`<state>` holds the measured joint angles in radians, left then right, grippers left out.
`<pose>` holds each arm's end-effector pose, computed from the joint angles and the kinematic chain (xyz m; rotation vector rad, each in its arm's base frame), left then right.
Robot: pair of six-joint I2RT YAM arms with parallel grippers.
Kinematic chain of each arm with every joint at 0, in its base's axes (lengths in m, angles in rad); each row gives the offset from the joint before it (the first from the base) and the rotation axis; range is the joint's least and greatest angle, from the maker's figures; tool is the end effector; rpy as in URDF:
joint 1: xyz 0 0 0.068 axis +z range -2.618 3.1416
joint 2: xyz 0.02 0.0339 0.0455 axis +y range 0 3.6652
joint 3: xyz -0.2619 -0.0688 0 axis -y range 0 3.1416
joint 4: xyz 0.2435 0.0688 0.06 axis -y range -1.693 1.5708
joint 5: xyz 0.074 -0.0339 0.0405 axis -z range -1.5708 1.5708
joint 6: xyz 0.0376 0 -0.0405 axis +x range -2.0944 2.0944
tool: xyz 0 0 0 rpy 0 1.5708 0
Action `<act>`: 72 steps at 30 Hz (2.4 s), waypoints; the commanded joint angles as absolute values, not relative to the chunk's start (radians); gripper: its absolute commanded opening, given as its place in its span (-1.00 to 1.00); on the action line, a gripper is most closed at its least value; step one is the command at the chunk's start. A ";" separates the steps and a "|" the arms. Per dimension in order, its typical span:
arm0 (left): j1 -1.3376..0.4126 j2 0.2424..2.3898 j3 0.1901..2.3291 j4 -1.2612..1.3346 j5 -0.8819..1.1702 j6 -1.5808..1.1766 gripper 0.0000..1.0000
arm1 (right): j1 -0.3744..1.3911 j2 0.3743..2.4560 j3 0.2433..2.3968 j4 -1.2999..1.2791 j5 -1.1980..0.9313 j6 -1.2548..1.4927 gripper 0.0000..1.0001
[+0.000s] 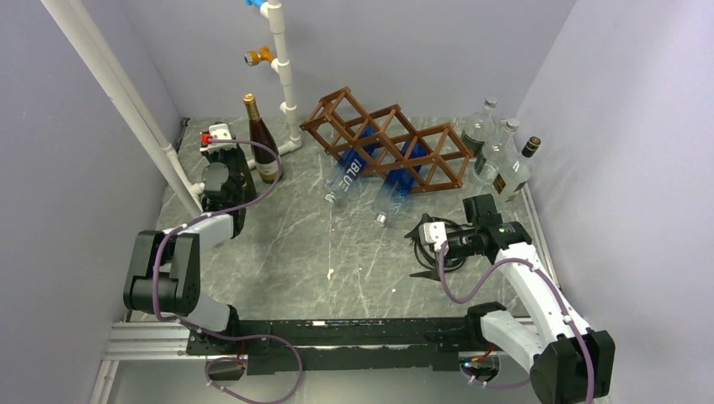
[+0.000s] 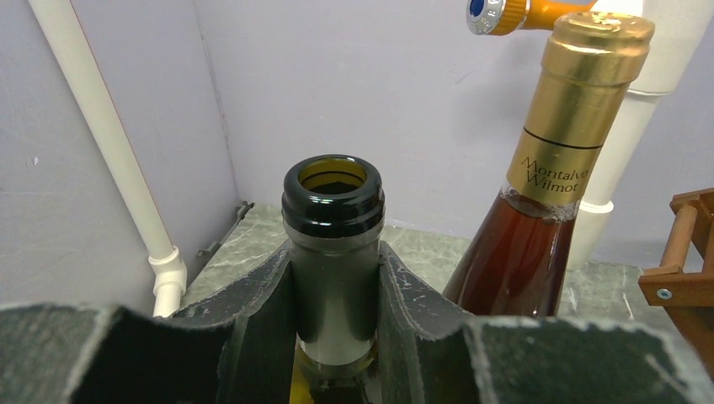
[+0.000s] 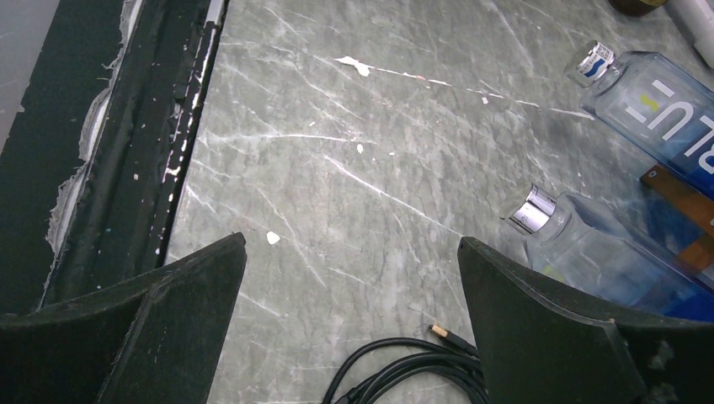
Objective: Take the wine bottle off the wine rack
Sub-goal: Place the wine bottle at the center of the board, then pick up the wine bottle from the wine rack.
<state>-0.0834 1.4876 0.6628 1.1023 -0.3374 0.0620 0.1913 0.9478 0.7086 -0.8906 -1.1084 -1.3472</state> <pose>0.3128 -0.0137 0.2664 -0.1950 1.2974 0.1998 0.1475 0.0628 0.2447 -1.6416 1.2839 0.8173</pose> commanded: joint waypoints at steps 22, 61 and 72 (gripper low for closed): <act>-0.079 1.329 0.721 1.040 -0.296 -0.060 0.98 | 0.187 0.927 0.735 -0.891 -1.137 -1.379 0.99; -0.078 0.811 0.874 -0.129 0.054 -0.450 0.99 | 0.148 0.918 0.744 -0.915 -1.160 -1.394 0.99; -0.079 0.742 0.831 -0.160 0.262 -0.427 0.99 | 0.133 0.916 0.744 -0.925 -1.168 -1.404 0.99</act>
